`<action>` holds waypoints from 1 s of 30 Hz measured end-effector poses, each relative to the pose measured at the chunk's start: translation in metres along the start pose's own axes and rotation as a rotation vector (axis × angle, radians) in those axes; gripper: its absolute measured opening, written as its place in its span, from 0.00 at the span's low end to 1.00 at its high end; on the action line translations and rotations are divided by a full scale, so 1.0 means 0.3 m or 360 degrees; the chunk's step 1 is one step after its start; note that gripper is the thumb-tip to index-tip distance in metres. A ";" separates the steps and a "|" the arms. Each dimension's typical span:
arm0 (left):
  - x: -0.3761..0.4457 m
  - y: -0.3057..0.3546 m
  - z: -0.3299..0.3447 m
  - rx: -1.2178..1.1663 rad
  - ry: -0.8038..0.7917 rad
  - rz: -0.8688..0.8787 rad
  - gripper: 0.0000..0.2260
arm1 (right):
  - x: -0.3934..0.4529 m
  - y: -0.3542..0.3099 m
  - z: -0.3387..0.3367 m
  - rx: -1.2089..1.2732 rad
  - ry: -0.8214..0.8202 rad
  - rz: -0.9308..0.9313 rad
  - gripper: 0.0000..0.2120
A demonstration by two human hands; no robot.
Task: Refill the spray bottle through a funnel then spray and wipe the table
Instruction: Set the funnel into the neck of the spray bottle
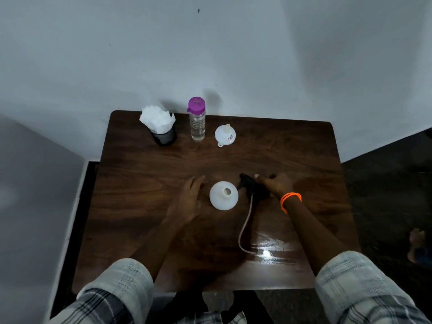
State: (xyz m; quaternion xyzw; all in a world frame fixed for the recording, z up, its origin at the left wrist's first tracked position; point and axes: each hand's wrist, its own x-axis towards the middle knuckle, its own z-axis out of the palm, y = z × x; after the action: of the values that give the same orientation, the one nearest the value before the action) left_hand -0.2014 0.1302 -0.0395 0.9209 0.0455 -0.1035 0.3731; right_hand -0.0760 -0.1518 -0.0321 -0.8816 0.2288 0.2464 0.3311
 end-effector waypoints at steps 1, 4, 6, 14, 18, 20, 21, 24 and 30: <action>0.020 -0.001 -0.011 -0.0009 0.0061 -0.0014 0.29 | 0.018 -0.014 0.001 -0.0018 0.0037 0.0002 0.21; 0.108 0.008 -0.030 -0.0162 0.0138 -0.0092 0.26 | 0.054 -0.074 0.010 -0.0013 0.0009 -0.0074 0.18; 0.186 0.038 -0.033 -0.0252 0.0074 -0.0136 0.26 | 0.081 -0.120 0.025 0.0006 -0.0056 -0.0147 0.14; 0.511 0.161 0.010 -0.0384 -0.0058 -0.0254 0.33 | 0.235 -0.322 0.109 -0.0102 -0.0094 -0.0463 0.19; 0.644 0.145 0.071 -0.0178 0.0055 -0.0317 0.33 | 0.296 -0.424 0.137 0.0038 -0.0120 -0.0449 0.19; 0.687 0.142 0.088 -0.0140 0.0095 -0.0333 0.32 | 0.303 -0.450 0.156 0.0040 -0.0151 -0.0458 0.16; 0.713 0.129 0.108 -0.0162 0.0097 -0.0350 0.33 | 0.306 -0.455 0.167 0.0041 -0.0173 -0.0455 0.17; 0.786 0.049 0.187 -0.0257 0.0102 -0.0454 0.34 | 0.352 -0.419 0.217 0.0198 -0.0269 -0.0414 0.22; 0.690 0.134 0.106 -0.0640 0.0211 -0.0502 0.30 | 0.267 -0.415 0.193 0.0910 -0.0390 -0.0024 0.15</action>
State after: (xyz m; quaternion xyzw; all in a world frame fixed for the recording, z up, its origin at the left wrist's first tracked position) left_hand 0.0017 0.0805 -0.0810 0.8145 0.2324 -0.0885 0.5241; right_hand 0.0400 -0.0466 -0.0586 -0.7181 0.2406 0.2740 0.5927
